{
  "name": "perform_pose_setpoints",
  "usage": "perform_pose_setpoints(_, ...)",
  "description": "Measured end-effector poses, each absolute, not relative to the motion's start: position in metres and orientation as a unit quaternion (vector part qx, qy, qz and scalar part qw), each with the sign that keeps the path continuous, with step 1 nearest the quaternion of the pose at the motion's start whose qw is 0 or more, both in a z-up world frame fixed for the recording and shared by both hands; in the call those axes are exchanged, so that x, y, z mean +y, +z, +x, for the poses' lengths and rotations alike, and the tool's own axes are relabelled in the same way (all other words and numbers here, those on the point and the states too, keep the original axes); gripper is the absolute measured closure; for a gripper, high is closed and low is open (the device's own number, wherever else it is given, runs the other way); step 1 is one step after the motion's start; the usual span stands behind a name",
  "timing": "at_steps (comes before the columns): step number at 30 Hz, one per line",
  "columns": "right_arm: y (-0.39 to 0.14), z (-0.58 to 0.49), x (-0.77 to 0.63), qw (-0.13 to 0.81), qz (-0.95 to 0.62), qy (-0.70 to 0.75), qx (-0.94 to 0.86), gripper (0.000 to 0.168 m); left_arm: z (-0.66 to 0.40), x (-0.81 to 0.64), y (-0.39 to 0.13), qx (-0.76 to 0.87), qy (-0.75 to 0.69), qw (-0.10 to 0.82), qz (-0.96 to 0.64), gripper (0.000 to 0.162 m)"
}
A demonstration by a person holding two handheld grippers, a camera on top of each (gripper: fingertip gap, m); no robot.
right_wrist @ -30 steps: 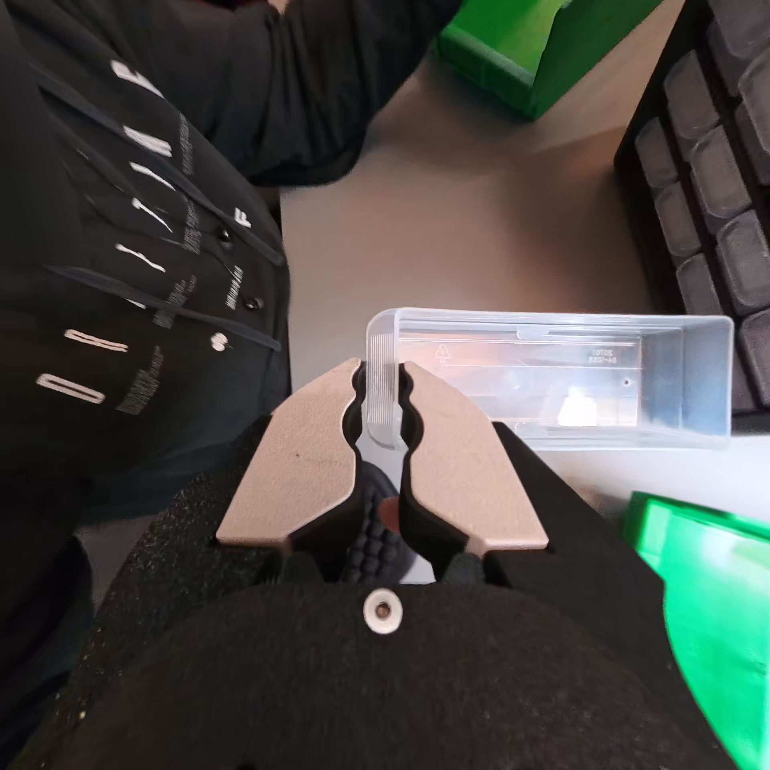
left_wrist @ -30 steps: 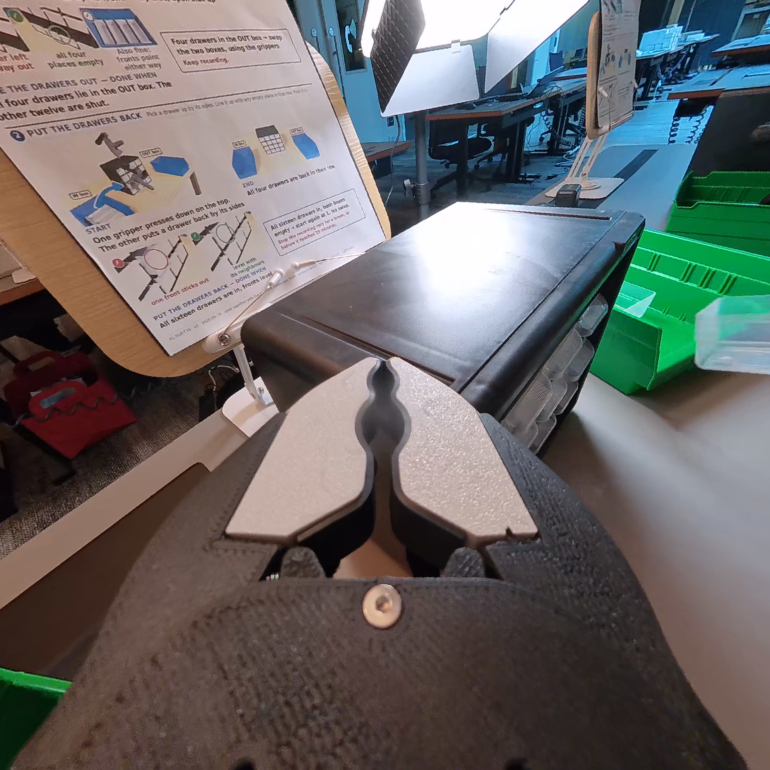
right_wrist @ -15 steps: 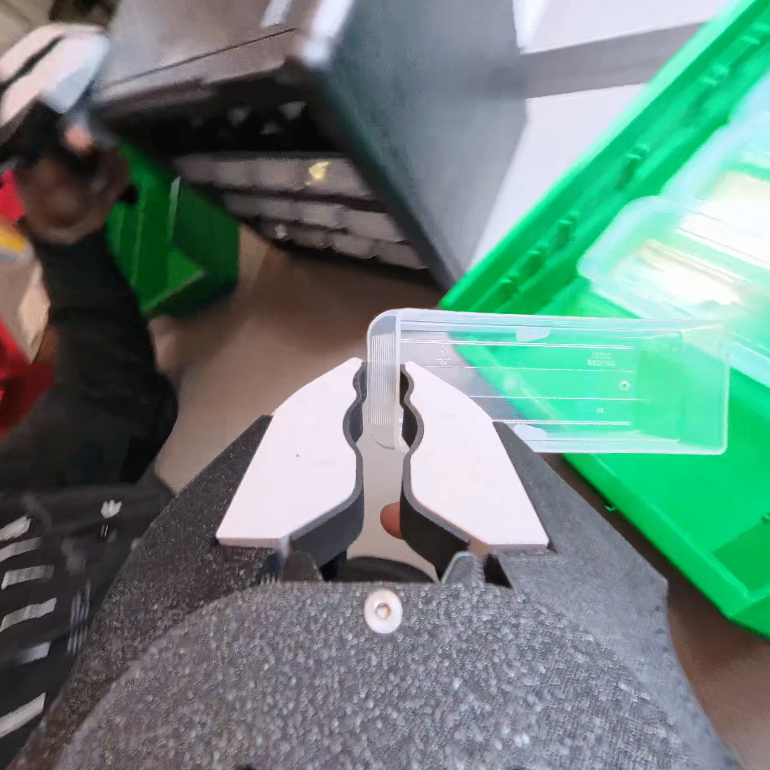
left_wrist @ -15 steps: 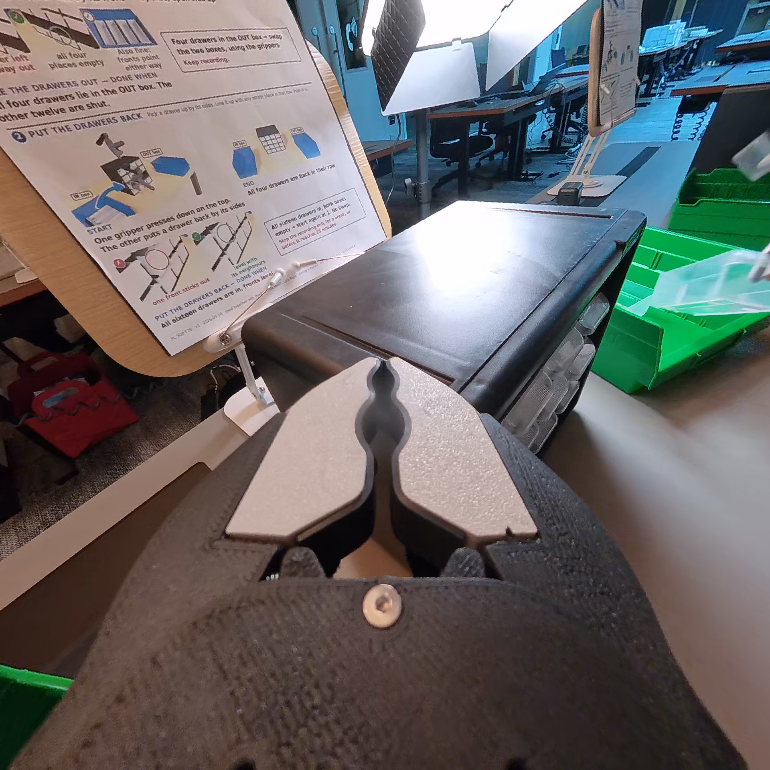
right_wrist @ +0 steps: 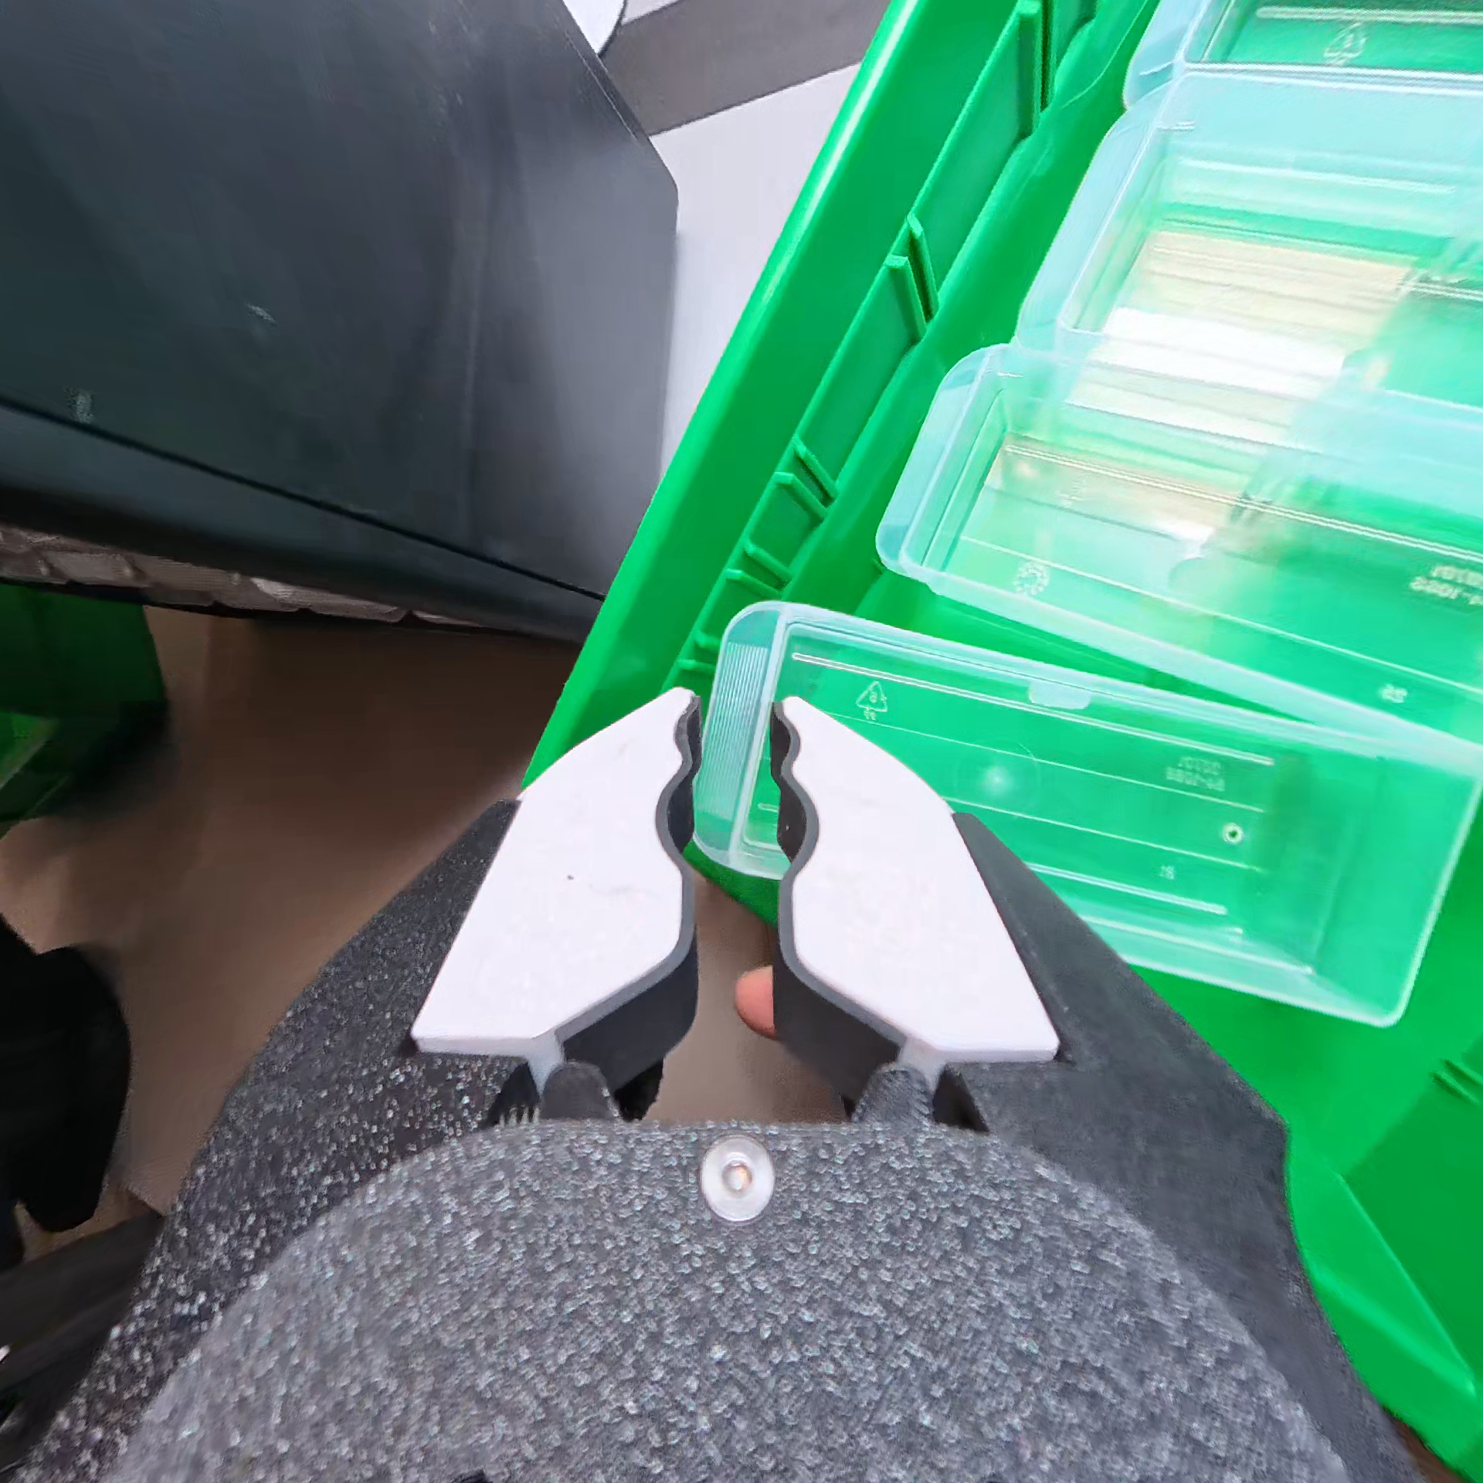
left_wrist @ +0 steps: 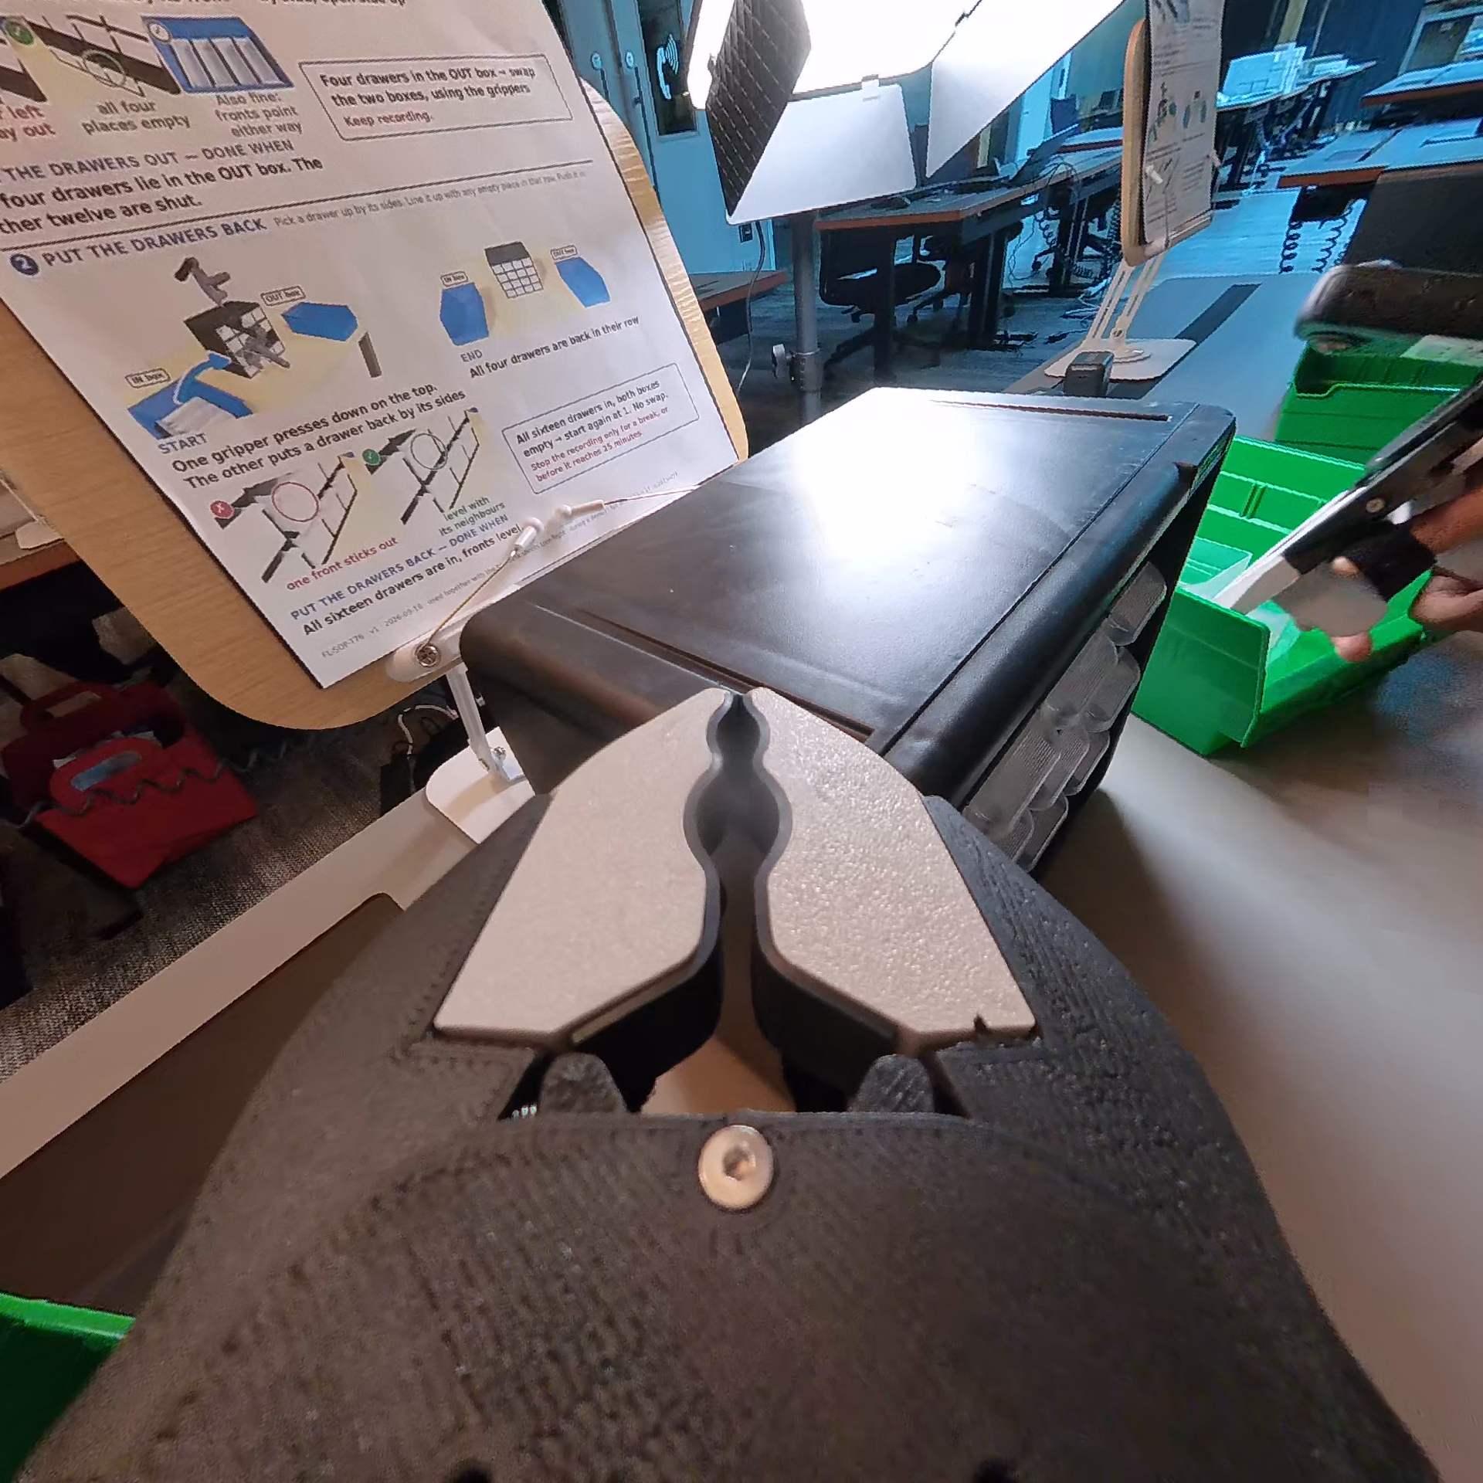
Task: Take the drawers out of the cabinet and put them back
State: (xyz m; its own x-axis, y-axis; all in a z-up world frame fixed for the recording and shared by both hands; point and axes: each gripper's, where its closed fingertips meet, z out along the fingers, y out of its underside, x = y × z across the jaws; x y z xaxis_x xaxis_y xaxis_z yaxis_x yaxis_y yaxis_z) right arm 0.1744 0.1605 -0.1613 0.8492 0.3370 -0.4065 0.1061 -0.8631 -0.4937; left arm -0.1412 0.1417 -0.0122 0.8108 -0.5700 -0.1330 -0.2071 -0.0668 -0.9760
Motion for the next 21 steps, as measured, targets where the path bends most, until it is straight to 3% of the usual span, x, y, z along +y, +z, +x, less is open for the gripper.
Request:
perform_pose_setpoints(13, -0.192, 0.174, 0.156, 0.079, -0.947, 0.239, -0.198, 0.150, -0.141, 0.142, -0.012, 0.272, -0.146, 0.627, -0.715, 0.162)
perform_pose_setpoints(21, -0.181, 0.179, 0.161, 0.042, -0.939, 0.244, -0.238, 0.151, -0.141, 0.142, -0.012, 0.271, -0.149, 0.627, -0.715, 0.162)
